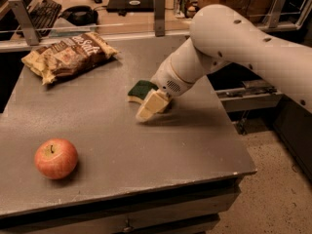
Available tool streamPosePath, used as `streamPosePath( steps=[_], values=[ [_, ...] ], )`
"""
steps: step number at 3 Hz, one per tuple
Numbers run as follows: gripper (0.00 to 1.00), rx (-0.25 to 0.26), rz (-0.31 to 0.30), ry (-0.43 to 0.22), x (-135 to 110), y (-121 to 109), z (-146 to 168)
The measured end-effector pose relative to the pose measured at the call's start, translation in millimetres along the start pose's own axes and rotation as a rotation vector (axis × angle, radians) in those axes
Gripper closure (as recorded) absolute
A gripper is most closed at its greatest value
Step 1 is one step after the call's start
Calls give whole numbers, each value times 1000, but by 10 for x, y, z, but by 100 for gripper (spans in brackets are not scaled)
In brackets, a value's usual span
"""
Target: Move sponge near brown chip bag
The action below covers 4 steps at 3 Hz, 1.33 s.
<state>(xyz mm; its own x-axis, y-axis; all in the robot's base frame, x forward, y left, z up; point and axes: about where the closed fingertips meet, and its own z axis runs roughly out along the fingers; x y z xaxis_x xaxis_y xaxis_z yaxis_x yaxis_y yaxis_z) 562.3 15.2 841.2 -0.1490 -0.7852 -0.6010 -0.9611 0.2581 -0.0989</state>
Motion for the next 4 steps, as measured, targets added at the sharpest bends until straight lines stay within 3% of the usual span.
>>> streamPosePath(
  steps=[1,3,4],
  values=[
    [47,19,9,-21,15,-103,105],
    [95,78,-12,-58,-46,-275,-79],
    [100,133,-37,-75,-129,-464,-352]
  ],
)
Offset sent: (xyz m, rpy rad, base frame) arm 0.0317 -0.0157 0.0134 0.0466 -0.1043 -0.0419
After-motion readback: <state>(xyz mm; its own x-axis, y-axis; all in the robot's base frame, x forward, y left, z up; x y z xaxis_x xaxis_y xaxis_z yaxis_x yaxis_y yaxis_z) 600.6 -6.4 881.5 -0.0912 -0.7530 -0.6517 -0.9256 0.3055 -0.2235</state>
